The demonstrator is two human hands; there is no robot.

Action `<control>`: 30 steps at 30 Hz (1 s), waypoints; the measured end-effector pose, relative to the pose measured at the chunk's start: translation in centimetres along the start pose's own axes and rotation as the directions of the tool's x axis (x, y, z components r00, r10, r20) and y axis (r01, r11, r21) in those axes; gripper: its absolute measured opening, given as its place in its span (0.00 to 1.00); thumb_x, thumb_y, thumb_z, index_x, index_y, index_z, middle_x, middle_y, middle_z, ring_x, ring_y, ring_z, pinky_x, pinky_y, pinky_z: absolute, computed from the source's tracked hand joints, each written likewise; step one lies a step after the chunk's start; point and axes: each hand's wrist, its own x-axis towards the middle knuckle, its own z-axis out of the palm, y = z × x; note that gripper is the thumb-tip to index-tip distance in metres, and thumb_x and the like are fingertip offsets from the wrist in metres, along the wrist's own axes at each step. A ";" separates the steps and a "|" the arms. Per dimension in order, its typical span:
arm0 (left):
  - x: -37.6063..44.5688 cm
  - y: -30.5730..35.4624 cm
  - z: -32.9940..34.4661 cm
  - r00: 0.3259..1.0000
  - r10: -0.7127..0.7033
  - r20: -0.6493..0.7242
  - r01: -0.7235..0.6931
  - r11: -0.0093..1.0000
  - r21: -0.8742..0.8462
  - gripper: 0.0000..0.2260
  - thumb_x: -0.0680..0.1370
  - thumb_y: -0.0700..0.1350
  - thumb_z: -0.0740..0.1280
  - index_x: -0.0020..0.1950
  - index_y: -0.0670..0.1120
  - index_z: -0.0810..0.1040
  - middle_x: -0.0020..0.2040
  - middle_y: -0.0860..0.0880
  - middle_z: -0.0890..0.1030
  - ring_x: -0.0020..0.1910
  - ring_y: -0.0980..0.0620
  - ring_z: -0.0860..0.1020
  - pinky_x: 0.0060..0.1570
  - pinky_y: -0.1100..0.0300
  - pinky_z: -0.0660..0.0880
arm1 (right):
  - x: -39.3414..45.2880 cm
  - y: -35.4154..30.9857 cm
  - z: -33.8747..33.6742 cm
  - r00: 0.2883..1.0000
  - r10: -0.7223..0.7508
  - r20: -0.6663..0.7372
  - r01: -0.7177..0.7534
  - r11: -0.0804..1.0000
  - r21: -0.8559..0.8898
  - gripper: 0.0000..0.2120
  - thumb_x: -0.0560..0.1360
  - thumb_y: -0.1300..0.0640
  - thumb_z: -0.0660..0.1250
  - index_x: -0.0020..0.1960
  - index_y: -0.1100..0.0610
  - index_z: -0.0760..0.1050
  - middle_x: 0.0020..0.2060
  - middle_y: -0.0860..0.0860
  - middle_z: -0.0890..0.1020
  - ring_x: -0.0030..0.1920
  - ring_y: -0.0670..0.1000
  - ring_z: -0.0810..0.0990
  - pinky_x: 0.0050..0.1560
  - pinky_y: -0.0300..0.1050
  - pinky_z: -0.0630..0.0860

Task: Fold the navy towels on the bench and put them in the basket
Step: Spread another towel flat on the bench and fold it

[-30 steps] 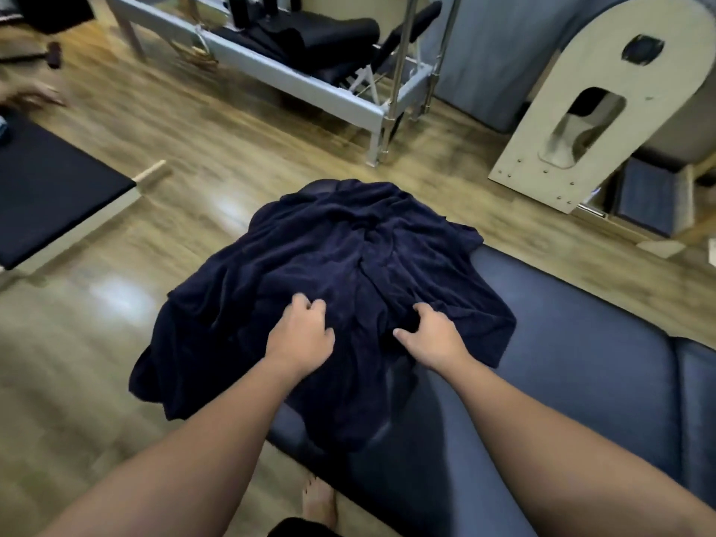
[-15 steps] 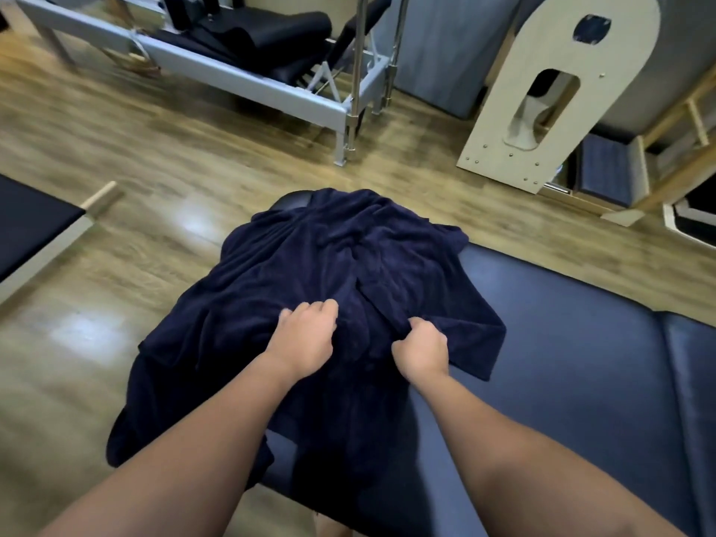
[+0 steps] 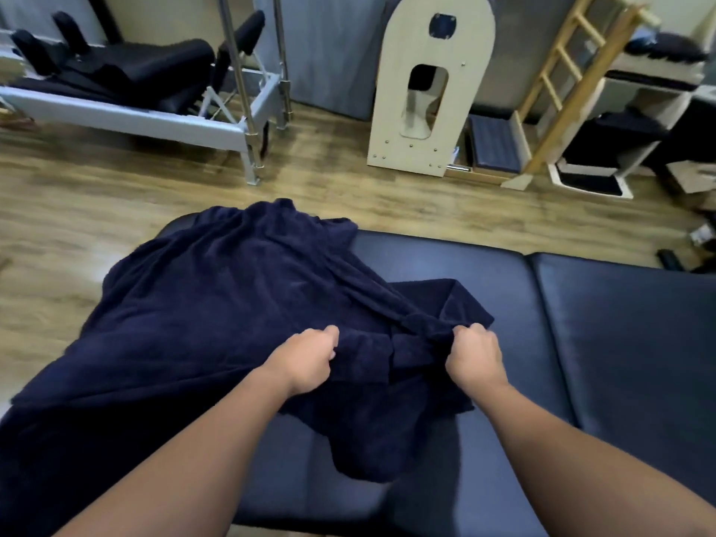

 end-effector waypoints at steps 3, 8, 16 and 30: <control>0.9 3.7 1.3 1.000 0.002 0.028 -0.002 1.000 0.007 0.08 0.81 0.36 0.56 0.54 0.49 0.67 0.45 0.53 0.72 0.43 0.50 0.73 0.42 0.54 0.72 | 0.2 4.0 -0.6 1.000 0.008 -0.024 -0.008 1.000 -0.005 0.07 0.75 0.67 0.60 0.46 0.55 0.66 0.45 0.52 0.67 0.53 0.58 0.71 0.45 0.44 0.64; 2.2 11.0 3.7 0.995 0.034 0.092 -0.032 0.999 -0.021 0.07 0.81 0.37 0.56 0.54 0.48 0.69 0.52 0.48 0.77 0.48 0.47 0.77 0.48 0.50 0.78 | 1.3 10.9 -1.7 1.000 0.014 -0.022 -0.015 0.999 -0.047 0.07 0.75 0.65 0.59 0.48 0.55 0.69 0.51 0.55 0.74 0.50 0.57 0.71 0.49 0.43 0.65; 4.5 20.4 6.7 0.947 0.172 0.271 -0.189 0.981 0.037 0.03 0.81 0.39 0.59 0.49 0.44 0.71 0.45 0.46 0.76 0.41 0.46 0.75 0.40 0.51 0.74 | 3.4 18.8 -2.7 0.982 0.163 -0.098 -0.163 0.987 0.007 0.15 0.74 0.63 0.61 0.60 0.55 0.73 0.51 0.55 0.72 0.54 0.58 0.69 0.48 0.49 0.71; 20.2 26.4 4.8 0.962 0.272 -0.002 -0.268 0.952 0.145 0.15 0.84 0.48 0.57 0.70 0.46 0.66 0.59 0.41 0.75 0.54 0.37 0.76 0.51 0.45 0.74 | -6.8 12.5 4.4 0.843 0.500 0.199 -0.532 0.830 0.168 0.47 0.73 0.31 0.64 0.80 0.58 0.52 0.68 0.57 0.70 0.67 0.60 0.70 0.62 0.54 0.73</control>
